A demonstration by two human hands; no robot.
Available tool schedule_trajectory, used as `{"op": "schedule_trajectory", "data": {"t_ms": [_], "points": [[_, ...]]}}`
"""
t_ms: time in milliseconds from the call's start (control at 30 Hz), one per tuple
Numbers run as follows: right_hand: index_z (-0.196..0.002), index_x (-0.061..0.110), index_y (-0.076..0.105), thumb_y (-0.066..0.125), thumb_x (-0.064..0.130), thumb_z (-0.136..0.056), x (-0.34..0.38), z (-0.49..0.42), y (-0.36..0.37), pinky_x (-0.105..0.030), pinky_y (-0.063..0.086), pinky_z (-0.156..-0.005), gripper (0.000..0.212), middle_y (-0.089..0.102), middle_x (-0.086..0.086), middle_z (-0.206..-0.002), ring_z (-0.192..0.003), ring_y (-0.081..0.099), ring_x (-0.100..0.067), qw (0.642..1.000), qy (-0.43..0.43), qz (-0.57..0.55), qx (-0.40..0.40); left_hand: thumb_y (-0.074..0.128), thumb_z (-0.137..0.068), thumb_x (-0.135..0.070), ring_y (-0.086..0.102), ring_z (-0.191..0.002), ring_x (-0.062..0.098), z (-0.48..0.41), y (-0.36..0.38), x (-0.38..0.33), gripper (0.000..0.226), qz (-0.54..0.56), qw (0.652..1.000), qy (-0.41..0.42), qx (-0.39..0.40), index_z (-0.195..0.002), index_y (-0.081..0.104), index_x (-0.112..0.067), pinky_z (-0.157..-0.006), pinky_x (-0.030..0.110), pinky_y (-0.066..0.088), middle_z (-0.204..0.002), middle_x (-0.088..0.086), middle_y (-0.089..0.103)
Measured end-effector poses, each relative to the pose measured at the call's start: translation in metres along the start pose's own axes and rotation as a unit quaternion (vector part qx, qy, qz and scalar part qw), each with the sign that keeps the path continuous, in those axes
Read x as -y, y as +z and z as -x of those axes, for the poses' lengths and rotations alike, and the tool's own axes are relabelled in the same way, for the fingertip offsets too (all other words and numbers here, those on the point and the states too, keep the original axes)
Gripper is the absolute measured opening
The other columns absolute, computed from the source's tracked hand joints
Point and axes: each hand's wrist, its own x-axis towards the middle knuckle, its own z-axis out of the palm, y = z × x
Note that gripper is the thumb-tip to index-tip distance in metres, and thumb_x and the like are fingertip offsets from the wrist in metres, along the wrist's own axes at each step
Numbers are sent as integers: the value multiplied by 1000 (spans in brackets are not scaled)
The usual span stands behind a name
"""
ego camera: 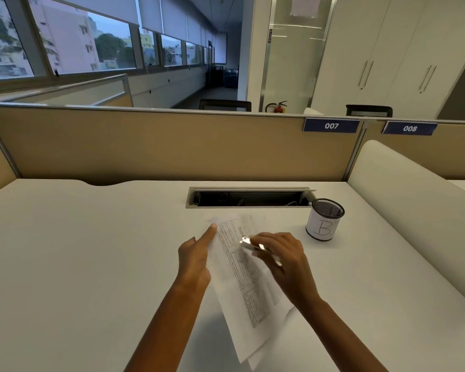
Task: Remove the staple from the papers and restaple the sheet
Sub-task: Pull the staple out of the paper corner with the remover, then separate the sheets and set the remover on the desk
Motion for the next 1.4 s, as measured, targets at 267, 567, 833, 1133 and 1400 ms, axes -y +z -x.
{"op": "schedule_trajectory", "data": {"t_ms": [267,567,833,1133,1400], "points": [[-101,22,65,61,17,-86,-74,56,8,-46,45,-85,16,71,-1,-95,-96,60,-27,929,366,14,48,64,-78,-14,62,-71,23,-5,-12,4,16,33,999,-30,-16,-88,61,-2,-59,33,49,-92,14,64],[-103,17,58,51,29,-91,-110,90,18,-39,37,-81,18,65,-5,-100,-96,54,-27,888,436,116,85,62,-80,-10,60,-71,22,-8,-10,6,9,71,996,-36,-36,-72,59,-11,-57,33,53,-78,9,63],[-121,25,48,51,34,-90,-91,73,19,-43,31,-102,32,50,2,-127,-119,45,-17,883,386,213,161,60,-81,-10,60,-70,20,-4,-4,3,11,96,994,-23,-40,-90,58,-5,-41,20,53,-79,8,63],[-136,39,29,54,70,-63,58,-27,-20,-30,43,-98,83,36,13,-142,-126,42,-12,910,236,-152,306,59,-83,-16,59,-83,28,6,15,-6,14,97,993,16,-69,-95,55,-10,-60,34,54,-98,13,60],[-136,25,36,54,16,-90,78,-47,-41,-23,47,-93,51,48,-1,-139,-116,53,-18,956,180,5,230,56,-85,-16,59,-87,27,19,24,-24,17,100,986,121,-57,-70,53,-21,-66,29,53,-81,4,59]]}}
